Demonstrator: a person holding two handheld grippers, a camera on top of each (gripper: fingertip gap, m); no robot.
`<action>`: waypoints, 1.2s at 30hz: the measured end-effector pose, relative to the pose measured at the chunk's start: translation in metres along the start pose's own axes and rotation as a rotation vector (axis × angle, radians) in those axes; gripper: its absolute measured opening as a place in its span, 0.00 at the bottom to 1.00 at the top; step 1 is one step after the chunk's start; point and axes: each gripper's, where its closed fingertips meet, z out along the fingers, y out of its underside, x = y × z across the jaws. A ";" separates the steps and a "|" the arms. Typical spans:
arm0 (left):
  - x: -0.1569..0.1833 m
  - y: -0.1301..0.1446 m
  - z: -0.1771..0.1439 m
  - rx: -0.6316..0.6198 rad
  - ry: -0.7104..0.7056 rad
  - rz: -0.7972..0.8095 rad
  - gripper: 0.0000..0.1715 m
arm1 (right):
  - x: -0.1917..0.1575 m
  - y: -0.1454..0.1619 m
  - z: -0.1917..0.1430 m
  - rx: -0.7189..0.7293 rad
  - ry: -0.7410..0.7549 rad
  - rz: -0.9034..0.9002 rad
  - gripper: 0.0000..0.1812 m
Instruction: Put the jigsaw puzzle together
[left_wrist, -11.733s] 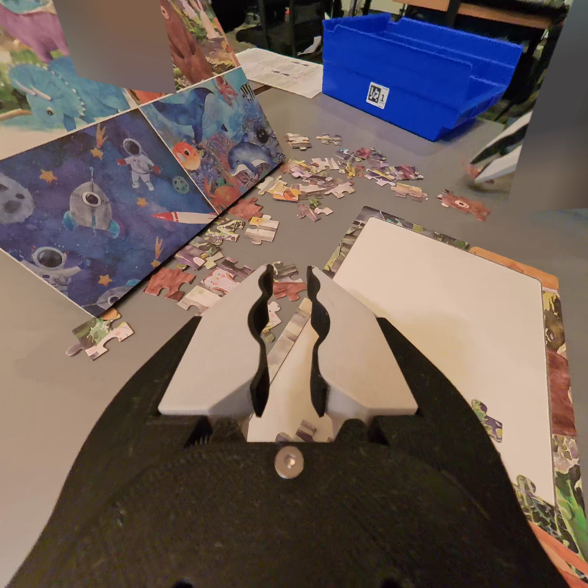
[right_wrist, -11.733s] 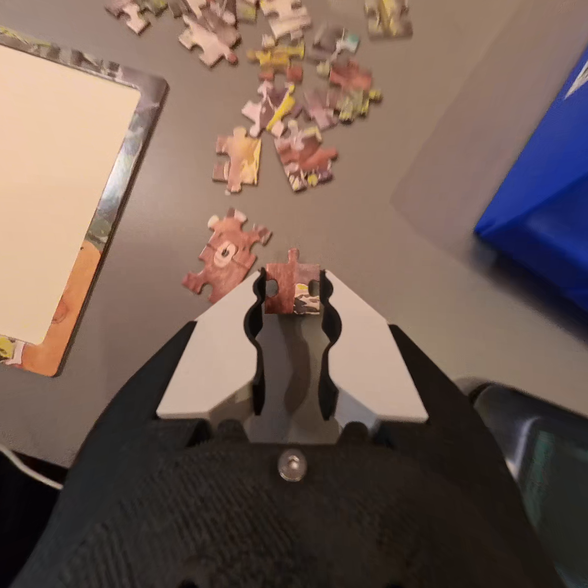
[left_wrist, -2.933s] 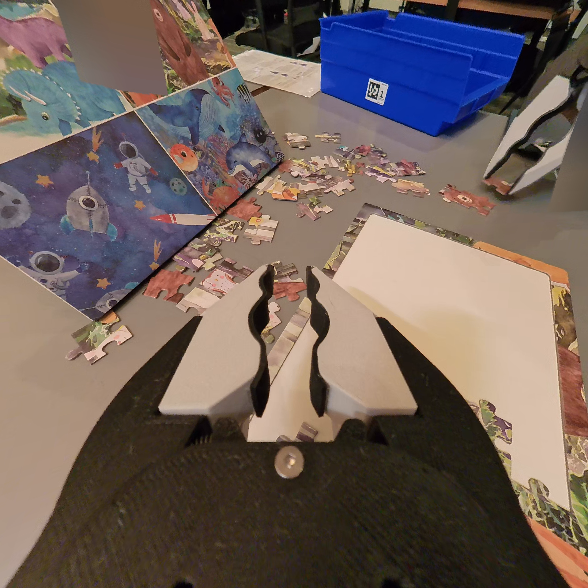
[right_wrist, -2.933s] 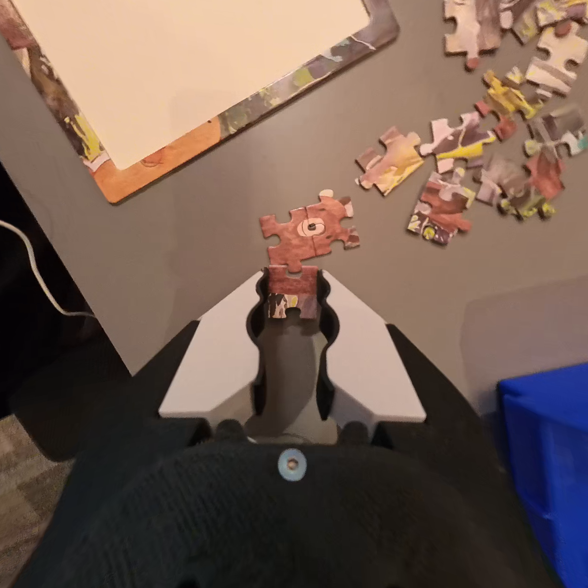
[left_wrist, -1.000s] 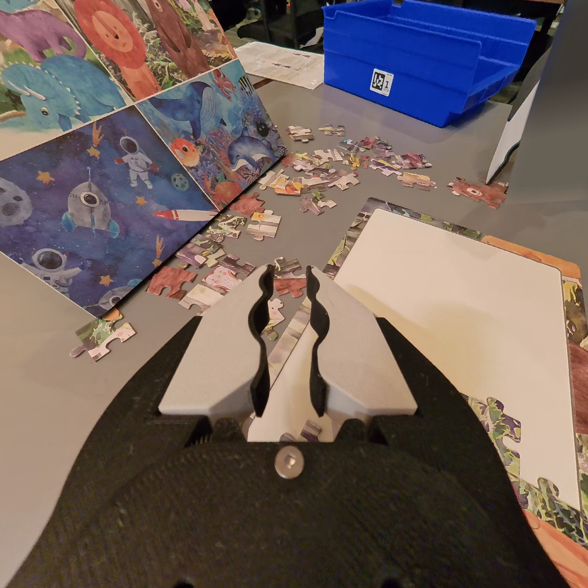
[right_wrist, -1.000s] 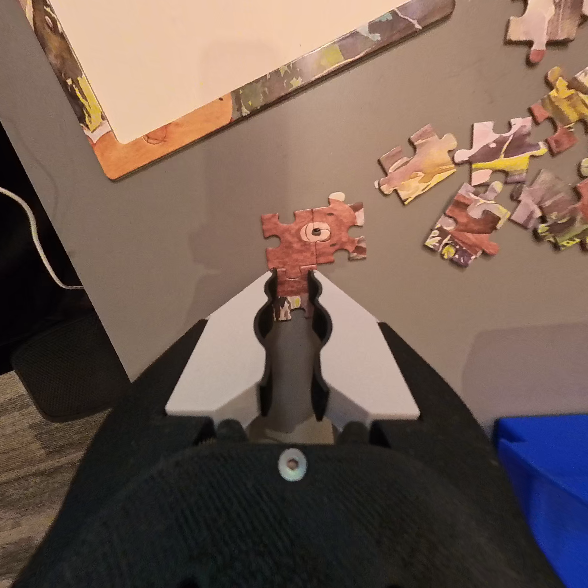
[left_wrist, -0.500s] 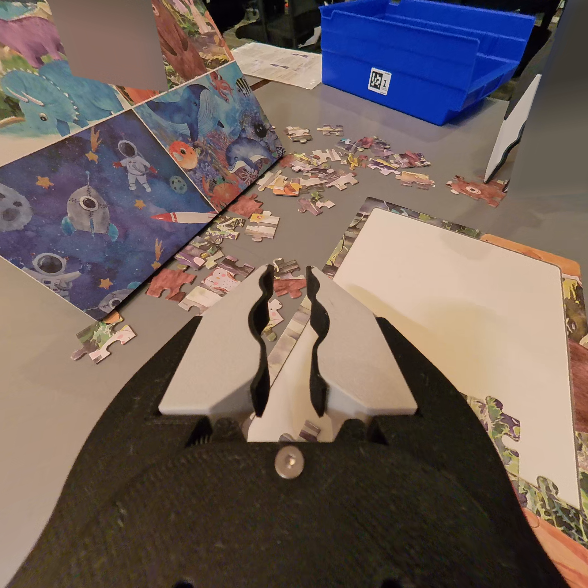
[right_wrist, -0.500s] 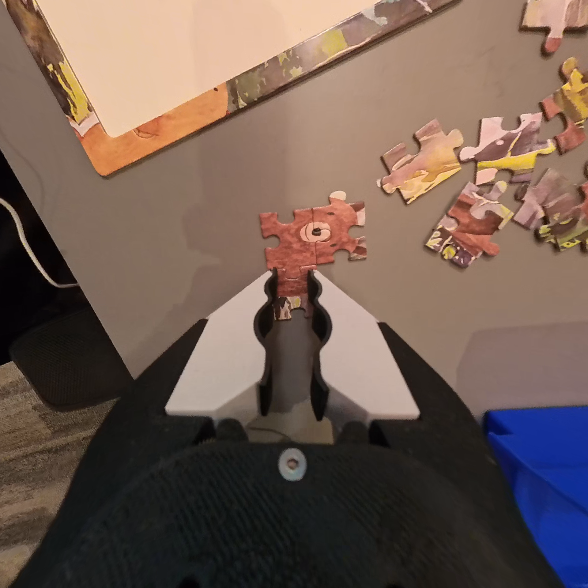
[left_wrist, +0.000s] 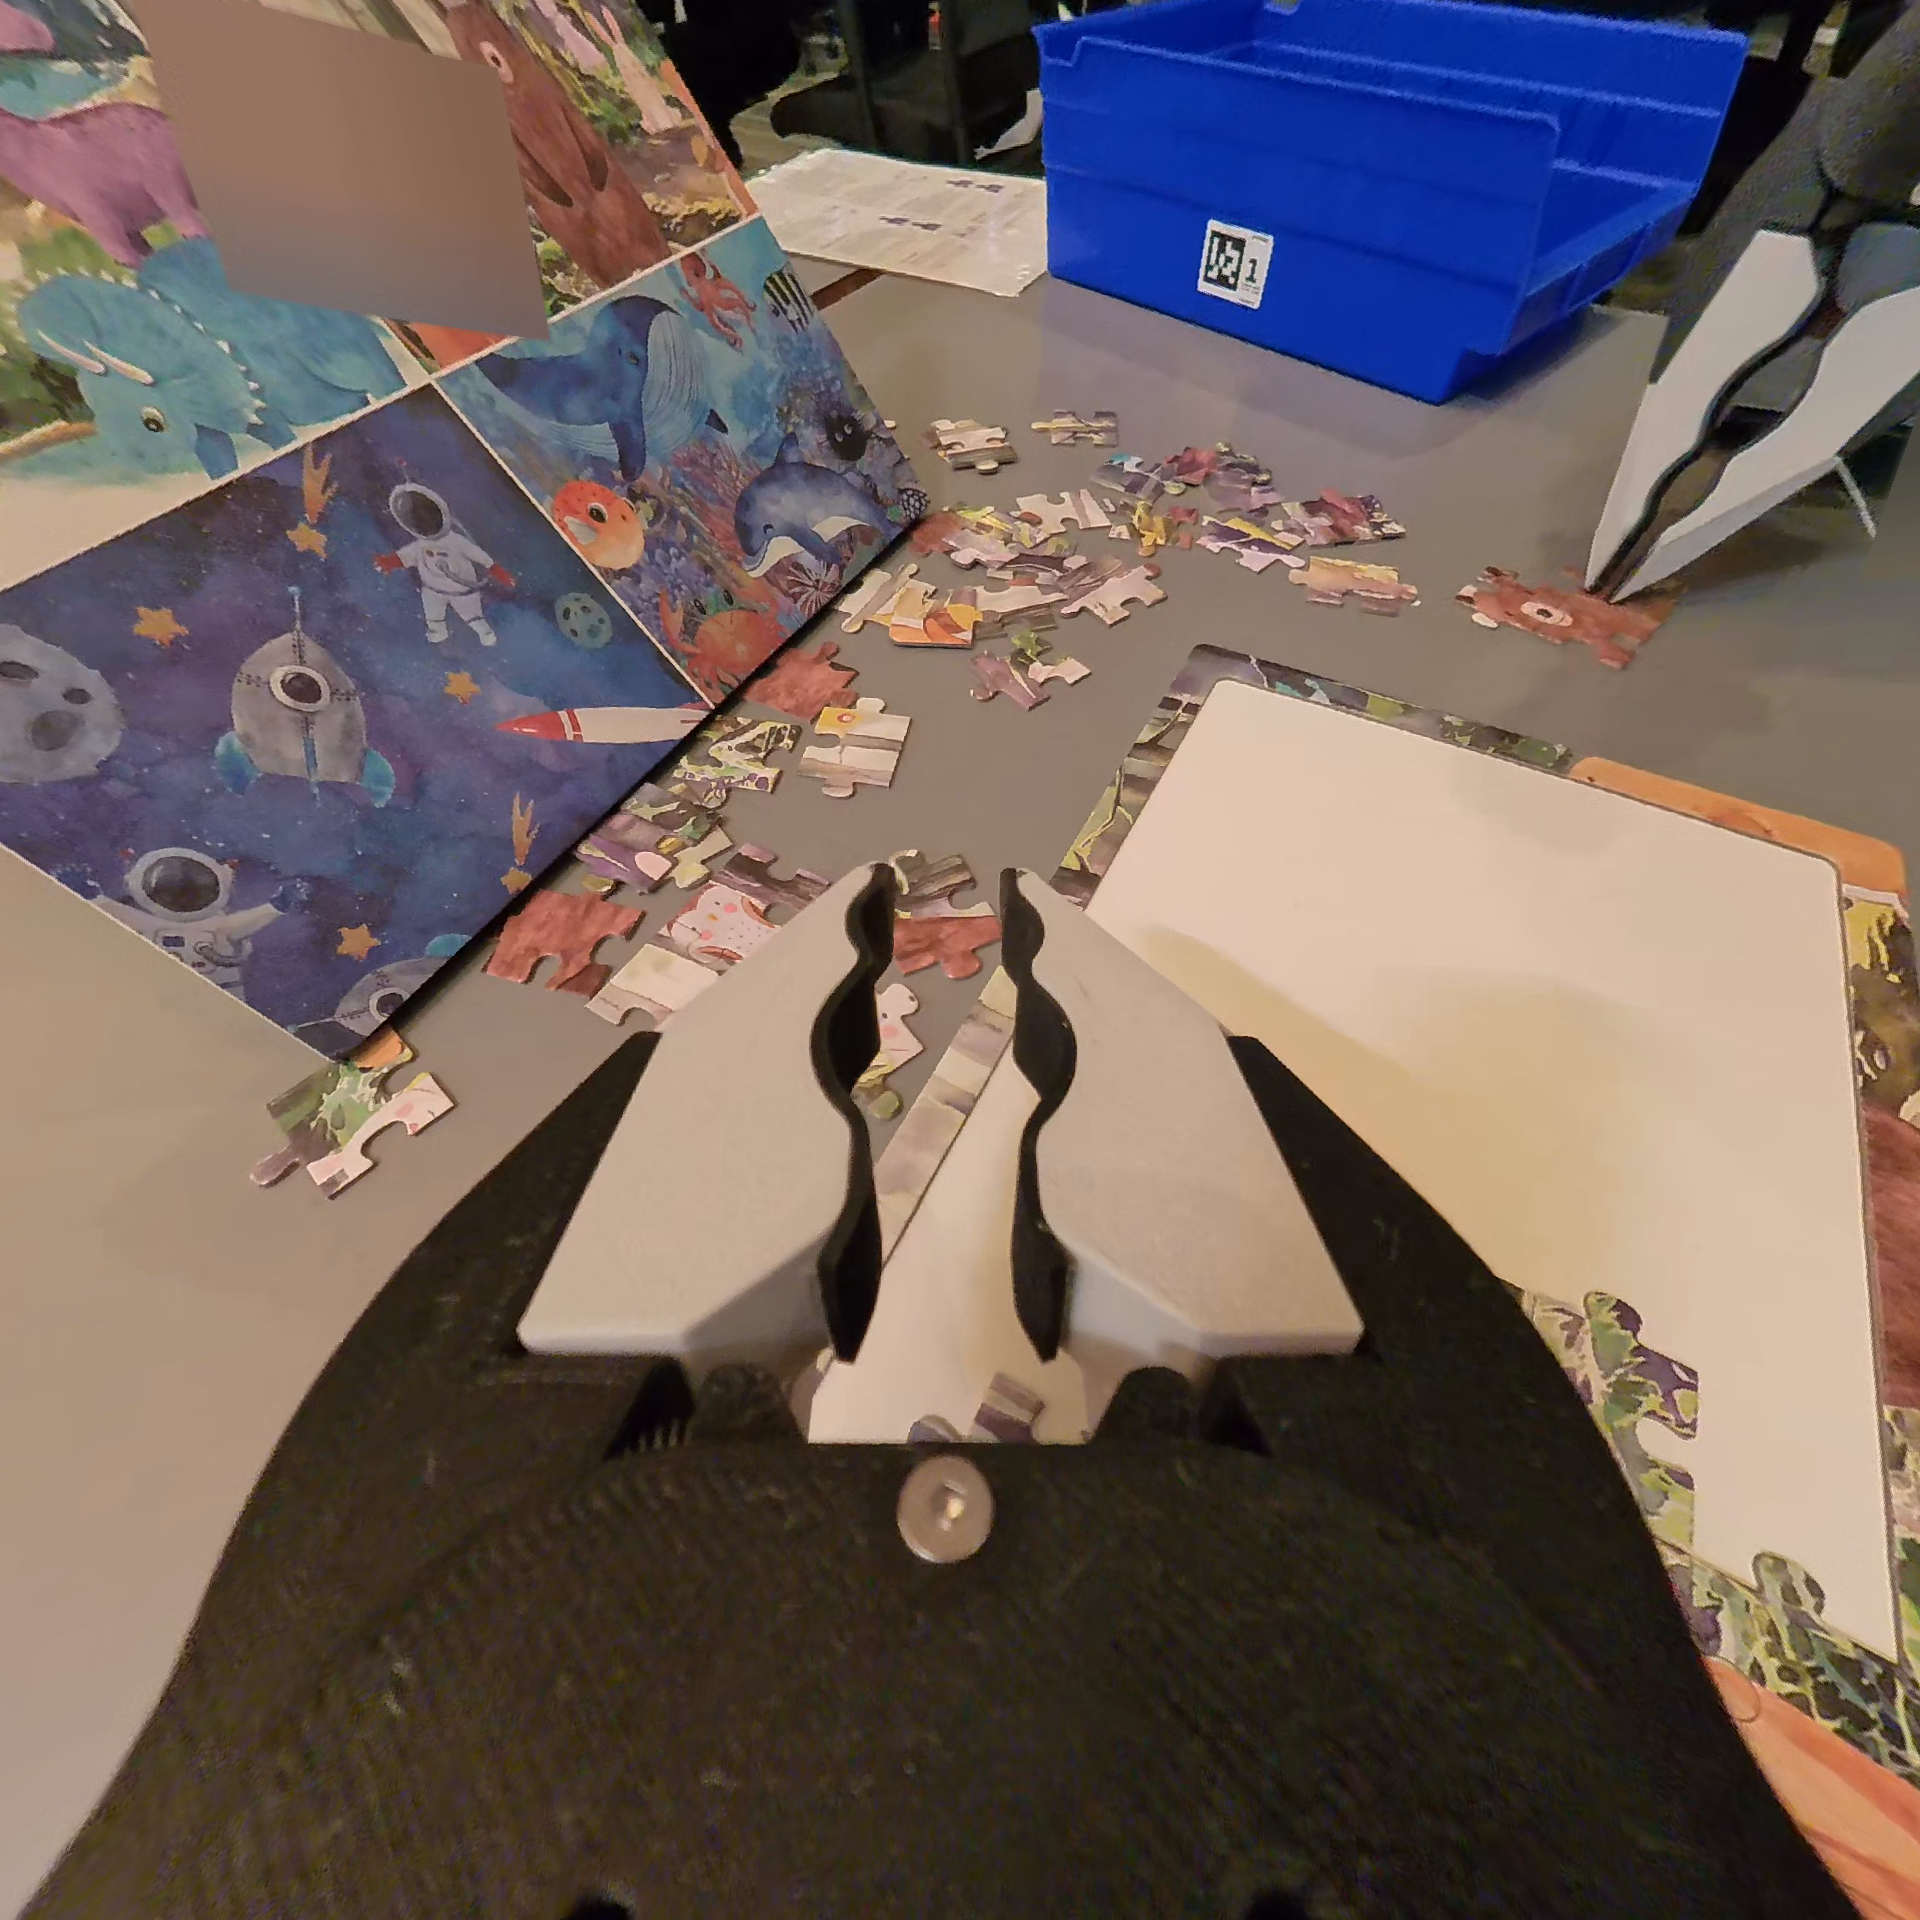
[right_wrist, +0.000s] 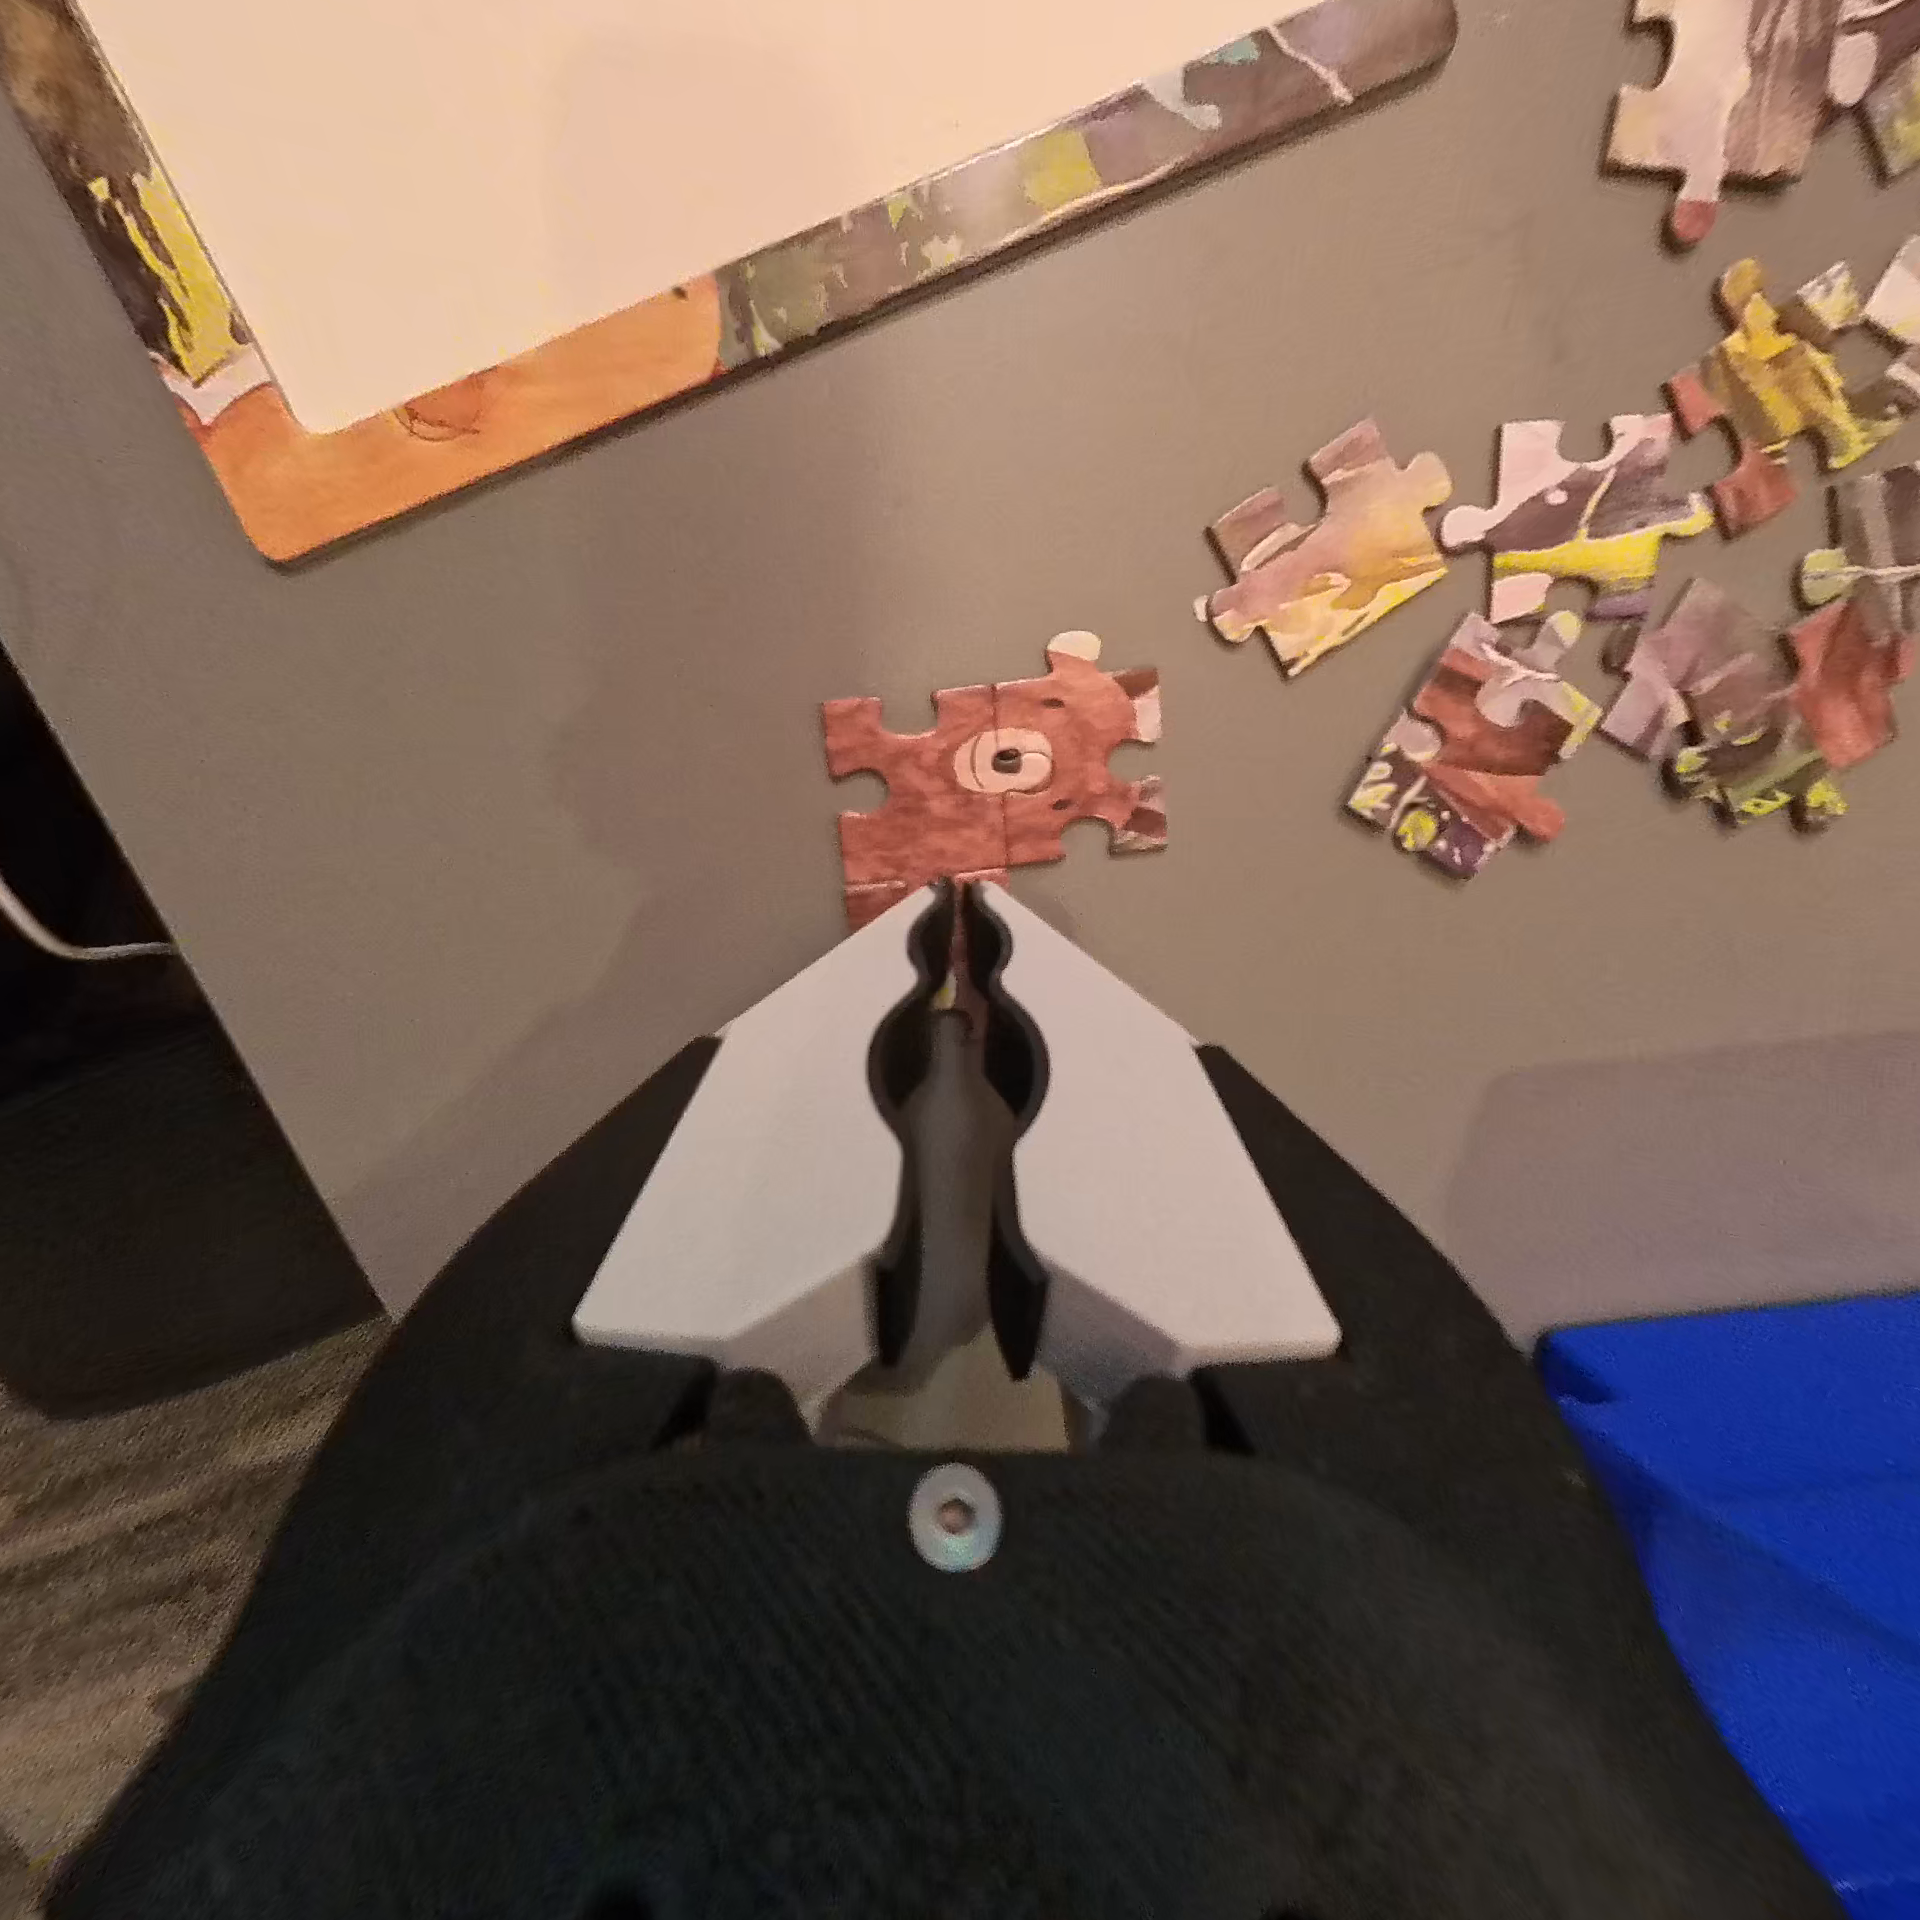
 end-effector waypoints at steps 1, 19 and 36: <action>0.000 0.000 0.000 0.002 -0.002 0.001 0.11 | -0.001 -0.001 0.000 0.011 0.021 -0.005 0.00; 0.003 -0.005 -0.001 0.019 -0.003 0.012 0.10 | -0.011 -0.011 -0.017 0.263 0.163 0.253 0.00; 0.002 -0.004 -0.001 0.018 -0.004 0.014 0.11 | -0.009 -0.011 -0.004 0.248 0.148 0.306 0.00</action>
